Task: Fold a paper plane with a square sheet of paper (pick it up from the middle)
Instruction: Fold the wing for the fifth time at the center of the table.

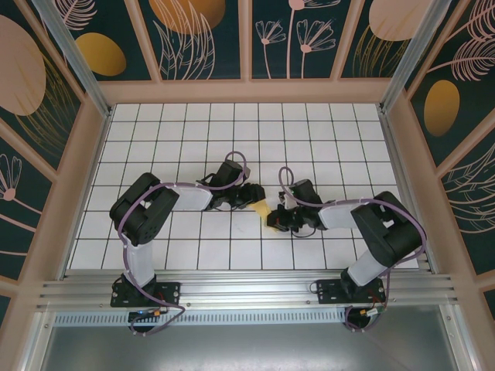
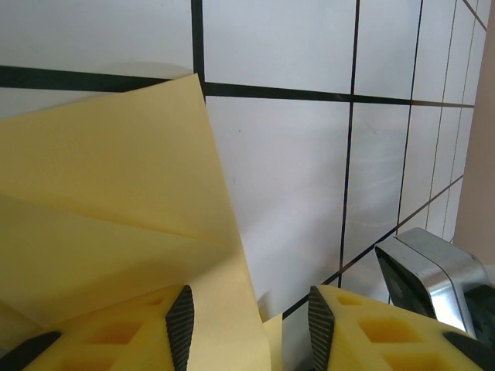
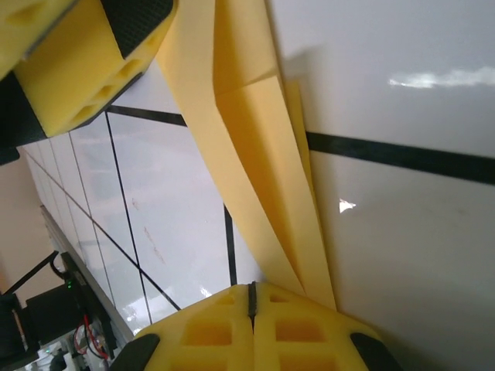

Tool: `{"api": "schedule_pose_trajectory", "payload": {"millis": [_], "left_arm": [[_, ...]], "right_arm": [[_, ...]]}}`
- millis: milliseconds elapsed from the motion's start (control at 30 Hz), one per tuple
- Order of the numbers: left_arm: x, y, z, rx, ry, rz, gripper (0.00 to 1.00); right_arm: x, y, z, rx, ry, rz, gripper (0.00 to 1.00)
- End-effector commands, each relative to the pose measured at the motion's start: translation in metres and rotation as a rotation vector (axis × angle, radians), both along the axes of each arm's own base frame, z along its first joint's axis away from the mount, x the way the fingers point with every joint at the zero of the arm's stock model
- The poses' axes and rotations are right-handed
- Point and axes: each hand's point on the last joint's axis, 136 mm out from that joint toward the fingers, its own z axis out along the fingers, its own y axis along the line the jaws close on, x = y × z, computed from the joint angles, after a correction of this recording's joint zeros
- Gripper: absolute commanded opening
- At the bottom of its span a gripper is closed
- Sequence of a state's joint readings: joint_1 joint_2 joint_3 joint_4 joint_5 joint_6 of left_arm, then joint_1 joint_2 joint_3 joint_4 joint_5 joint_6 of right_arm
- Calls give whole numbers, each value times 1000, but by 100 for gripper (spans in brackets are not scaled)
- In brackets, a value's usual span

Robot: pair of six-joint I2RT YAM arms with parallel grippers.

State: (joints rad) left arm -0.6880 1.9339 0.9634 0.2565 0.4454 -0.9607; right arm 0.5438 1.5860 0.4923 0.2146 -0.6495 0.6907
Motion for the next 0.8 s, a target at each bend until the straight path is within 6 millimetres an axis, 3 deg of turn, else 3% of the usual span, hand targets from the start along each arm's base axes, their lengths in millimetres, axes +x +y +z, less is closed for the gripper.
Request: {"api": "schedule_pose_trajectory", "payload": {"millis": [0,233,300,433,500,633,767], "left_arm": [[-13,20,-58,156,68,5,47],[-11,19,-56,152,63,9,45],[-10,17,-55,144,60,4,45],[-11,17,-55,144,65,-4,45],[-11,17,-55,145,65,-1,45],[-10,16,-54,136,64,4,45],[-10,15,-52,128,63,1,45]], "right_arm": [[-41,-29,-35,-71,197,-32,6],[-50,-44,-41,-46,263,-82,6],[-39,-34,-24,-7,203,-49,6],[-1,-11,30,81,35,-22,6],[13,-5,45,103,-9,-30,7],[30,2,39,97,-11,-38,7],[30,4,12,73,53,-40,7]]}}
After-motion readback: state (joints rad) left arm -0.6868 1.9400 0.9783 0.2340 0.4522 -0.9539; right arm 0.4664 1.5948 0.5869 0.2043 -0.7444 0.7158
